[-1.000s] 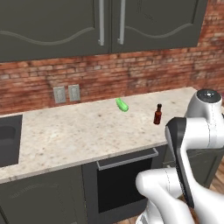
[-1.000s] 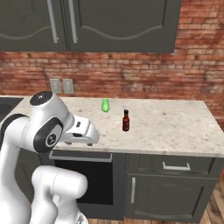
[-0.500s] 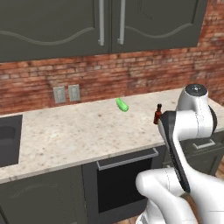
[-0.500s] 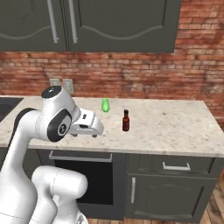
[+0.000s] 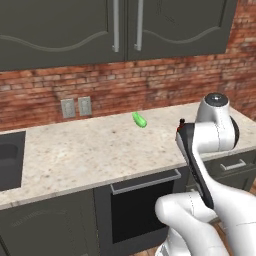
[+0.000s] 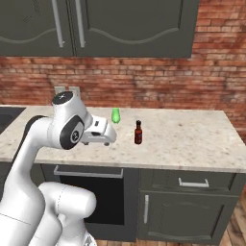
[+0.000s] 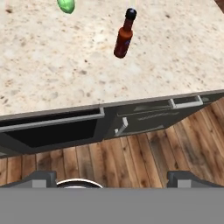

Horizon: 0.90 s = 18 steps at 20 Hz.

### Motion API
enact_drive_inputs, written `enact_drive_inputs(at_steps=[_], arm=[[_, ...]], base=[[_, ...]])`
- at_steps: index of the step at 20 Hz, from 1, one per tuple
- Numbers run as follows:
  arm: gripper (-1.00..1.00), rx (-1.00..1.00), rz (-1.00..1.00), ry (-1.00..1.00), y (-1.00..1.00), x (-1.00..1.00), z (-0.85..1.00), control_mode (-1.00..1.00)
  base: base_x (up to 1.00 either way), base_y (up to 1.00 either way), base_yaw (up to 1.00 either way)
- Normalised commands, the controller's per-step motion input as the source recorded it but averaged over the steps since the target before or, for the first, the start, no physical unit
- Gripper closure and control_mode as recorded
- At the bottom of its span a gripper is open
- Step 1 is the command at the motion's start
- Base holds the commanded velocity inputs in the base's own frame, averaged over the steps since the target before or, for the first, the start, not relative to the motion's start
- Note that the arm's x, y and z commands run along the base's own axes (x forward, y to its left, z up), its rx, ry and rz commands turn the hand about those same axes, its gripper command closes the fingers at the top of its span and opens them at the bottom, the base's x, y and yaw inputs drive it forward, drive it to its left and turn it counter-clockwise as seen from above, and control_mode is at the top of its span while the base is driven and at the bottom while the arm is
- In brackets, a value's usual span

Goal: Pick the condiment bottle and condiment bottle from the counter and place them in the cabinet.

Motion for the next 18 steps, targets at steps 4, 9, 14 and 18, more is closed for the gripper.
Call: enact_drive_inputs(at_steps=[4,9,14,18], arm=[[-1.00,0.00,0.00,-0.14,-0.06,0.00,0.00,-1.00],[-1.00,0.00,0.00,-0.16,-0.10,0.02,0.00,-1.00],[-1.00,0.00,-0.01,-0.06,-0.11,0.39,0.00,-1.00],[-1.00,0.01,-0.02,0.00,-0.05,0.65,-0.01,-1.00]], base=[[0.00,0.00,0.00],[0.00,0.00,0.00],[0.00,0.00,0.00],[0.00,0.00,0.00]])
